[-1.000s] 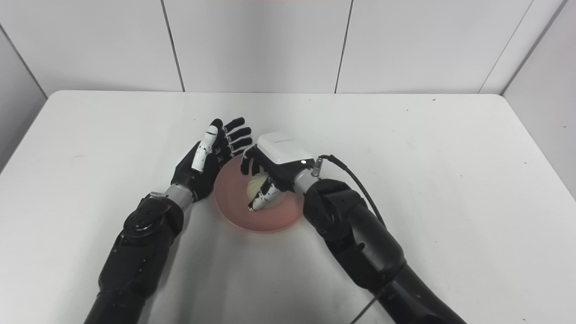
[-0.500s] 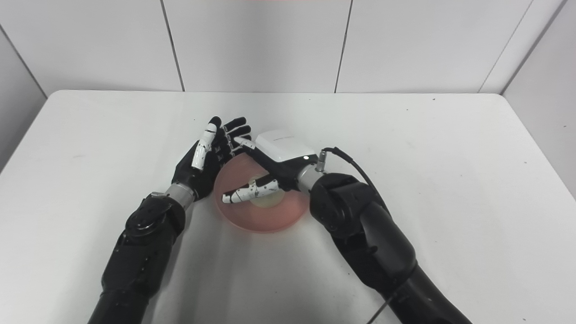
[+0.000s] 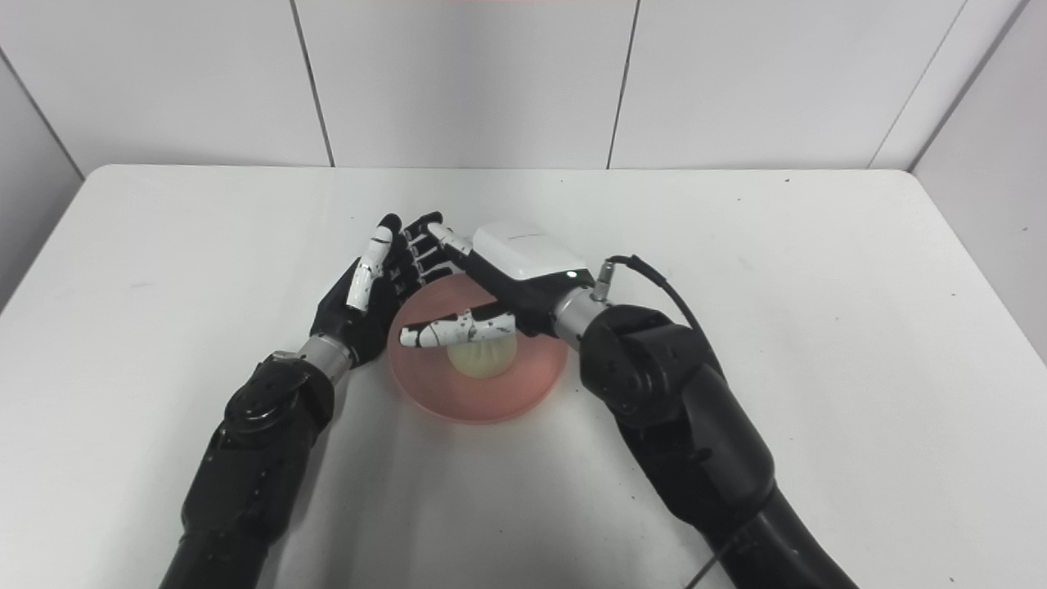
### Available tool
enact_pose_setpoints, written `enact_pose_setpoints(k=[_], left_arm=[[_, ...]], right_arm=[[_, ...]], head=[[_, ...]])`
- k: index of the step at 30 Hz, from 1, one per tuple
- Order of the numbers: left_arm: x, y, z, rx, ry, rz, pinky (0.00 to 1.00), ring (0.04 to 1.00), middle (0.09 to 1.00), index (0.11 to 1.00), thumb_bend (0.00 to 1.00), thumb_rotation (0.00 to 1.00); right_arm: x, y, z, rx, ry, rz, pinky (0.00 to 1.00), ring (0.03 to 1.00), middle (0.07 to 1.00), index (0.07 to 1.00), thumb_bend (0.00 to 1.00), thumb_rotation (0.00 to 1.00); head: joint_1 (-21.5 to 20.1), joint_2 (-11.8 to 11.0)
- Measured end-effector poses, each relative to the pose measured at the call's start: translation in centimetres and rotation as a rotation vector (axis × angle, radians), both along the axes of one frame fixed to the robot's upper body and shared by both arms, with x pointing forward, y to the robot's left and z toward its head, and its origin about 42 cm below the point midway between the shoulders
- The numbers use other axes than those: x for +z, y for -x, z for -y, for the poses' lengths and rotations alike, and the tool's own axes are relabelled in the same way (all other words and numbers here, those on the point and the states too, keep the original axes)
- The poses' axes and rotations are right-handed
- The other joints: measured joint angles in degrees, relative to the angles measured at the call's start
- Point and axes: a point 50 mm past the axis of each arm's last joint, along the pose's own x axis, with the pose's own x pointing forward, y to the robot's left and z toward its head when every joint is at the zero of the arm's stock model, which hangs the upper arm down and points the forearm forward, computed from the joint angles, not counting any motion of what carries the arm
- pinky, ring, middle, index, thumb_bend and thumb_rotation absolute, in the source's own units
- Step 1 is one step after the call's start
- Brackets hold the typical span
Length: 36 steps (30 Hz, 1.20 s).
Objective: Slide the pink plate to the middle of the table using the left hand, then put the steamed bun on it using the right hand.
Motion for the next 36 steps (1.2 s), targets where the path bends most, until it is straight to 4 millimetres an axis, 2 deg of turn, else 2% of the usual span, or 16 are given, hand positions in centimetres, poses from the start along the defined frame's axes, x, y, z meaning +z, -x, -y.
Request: enact_pose_setpoints(k=[3, 8, 11, 18, 23, 26, 31, 36], left_arm=[[0.0, 1.6, -0.4, 0.044, 0.012, 0.008, 0.93, 0.941, 0.955, 0.953, 0.52, 1.00], [0.5, 2.9, -1.4, 0.101, -0.023, 0.015, 0.97, 0.986, 0.994, 0.991, 0.54, 1.00], [1.1, 3.2, -2.1, 0.120, -0.040, 0.038, 1.00, 0.999, 1.000, 1.000, 0.55, 1.00], [2.9, 3.6, -3.6, 0.171, -0.139, 0.126, 1.00, 1.000, 1.000, 1.000, 0.57, 1.00], [4.0, 4.1, -3.9, 0.204, -0.205, 0.199, 0.99, 0.998, 0.998, 1.000, 0.55, 1.00], [3.7, 4.6, -3.9, 0.249, -0.234, 0.234, 0.99, 0.994, 0.990, 0.997, 0.54, 1.00], [2.1, 6.3, -3.9, 0.285, -0.233, 0.233, 0.98, 0.993, 0.991, 1.000, 0.51, 1.00], [0.5, 7.6, -4.4, 0.294, -0.226, 0.183, 0.98, 0.982, 0.991, 1.000, 0.53, 1.00]], right_arm=[[-0.5, 0.2, 0.8, -0.002, -0.056, 0.016, 0.77, 0.882, 0.927, 0.980, 0.80, 1.00], [-0.4, 0.1, 1.7, -0.018, -0.132, 0.062, 0.85, 0.923, 0.957, 0.997, 0.78, 1.00], [0.0, 0.0, 2.3, -0.026, -0.176, 0.101, 0.90, 0.967, 0.993, 1.000, 0.73, 1.00], [-0.7, 0.2, 4.0, -0.073, -0.336, 0.126, 0.92, 0.994, 1.000, 1.000, 0.53, 1.00], [-2.3, 1.2, 4.8, -0.146, -0.529, 0.115, 0.94, 0.989, 1.000, 1.000, 0.46, 1.00], [-3.3, 1.9, 5.3, -0.201, -0.605, 0.104, 0.94, 0.993, 1.000, 1.000, 0.42, 1.00], [-4.7, 2.7, 5.9, -0.266, -0.741, 0.056, 0.95, 0.985, 1.000, 1.000, 0.45, 1.00], [-6.4, 3.8, 6.0, -0.322, -0.868, -0.016, 1.00, 1.000, 1.000, 1.000, 0.46, 1.00]], head=[[0.0, -0.1], [0.1, -0.3], [0.2, -0.4], [0.0, -0.7], [-0.1, -1.5], [0.0, -1.5], [-1.0, -1.8], [-1.8, -2.0]])
